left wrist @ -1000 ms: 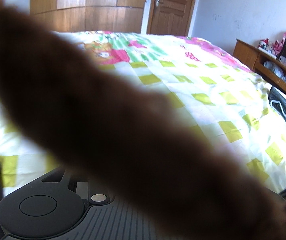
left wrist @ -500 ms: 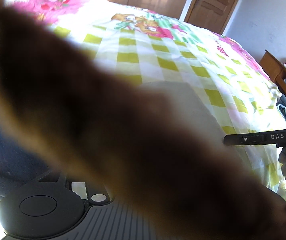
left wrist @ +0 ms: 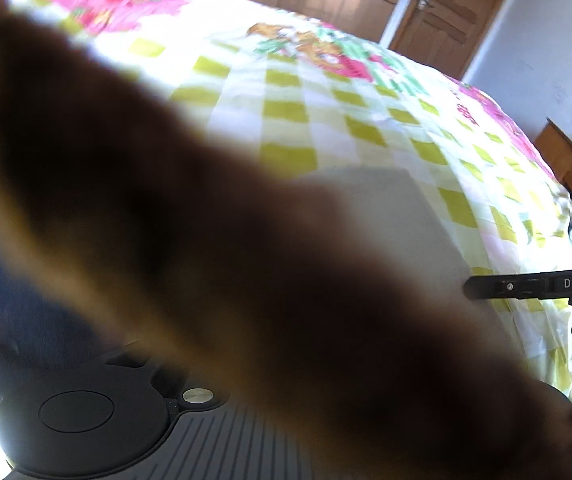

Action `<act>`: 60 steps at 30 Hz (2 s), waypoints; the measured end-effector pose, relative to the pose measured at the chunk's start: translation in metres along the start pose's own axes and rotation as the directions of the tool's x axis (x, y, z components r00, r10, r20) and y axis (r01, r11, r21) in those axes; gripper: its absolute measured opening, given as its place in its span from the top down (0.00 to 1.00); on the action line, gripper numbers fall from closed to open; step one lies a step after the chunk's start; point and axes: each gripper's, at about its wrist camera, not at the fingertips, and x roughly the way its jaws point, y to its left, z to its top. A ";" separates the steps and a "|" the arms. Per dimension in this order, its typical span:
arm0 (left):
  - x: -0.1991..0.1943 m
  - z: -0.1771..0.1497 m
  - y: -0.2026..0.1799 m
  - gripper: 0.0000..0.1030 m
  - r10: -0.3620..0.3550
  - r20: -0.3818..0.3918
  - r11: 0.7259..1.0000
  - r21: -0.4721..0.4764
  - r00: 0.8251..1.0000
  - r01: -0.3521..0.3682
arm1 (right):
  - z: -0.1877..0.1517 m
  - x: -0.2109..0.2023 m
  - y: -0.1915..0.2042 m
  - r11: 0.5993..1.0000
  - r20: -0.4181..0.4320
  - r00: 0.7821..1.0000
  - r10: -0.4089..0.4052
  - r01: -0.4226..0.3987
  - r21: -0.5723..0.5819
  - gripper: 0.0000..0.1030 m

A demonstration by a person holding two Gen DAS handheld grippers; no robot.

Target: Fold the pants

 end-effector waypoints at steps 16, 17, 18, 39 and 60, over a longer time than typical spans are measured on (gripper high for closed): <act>-0.012 -0.003 0.005 0.84 -0.026 0.023 0.998 -0.057 0.999 0.028 | 0.002 0.013 0.002 0.999 -0.017 0.999 0.044 -0.044 -0.019 0.46; -0.011 -0.003 0.004 0.84 -0.022 0.024 0.998 -0.056 0.999 0.024 | 0.002 0.013 0.003 0.999 -0.017 0.999 0.044 -0.044 -0.025 0.46; -0.010 -0.001 0.005 0.83 -0.019 0.018 0.998 -0.054 1.000 0.020 | 0.003 0.013 0.004 0.999 -0.019 0.999 0.045 -0.045 -0.030 0.46; -0.024 -0.029 -0.015 0.80 -0.027 0.131 1.000 0.009 0.991 0.026 | 0.033 0.098 0.186 0.926 -0.124 0.984 -0.131 0.077 -0.369 0.46; -0.011 -0.042 0.009 0.81 -0.069 0.022 0.993 -0.099 0.997 0.071 | 0.019 0.109 0.187 0.948 -0.147 0.989 -0.026 -0.022 -0.317 0.66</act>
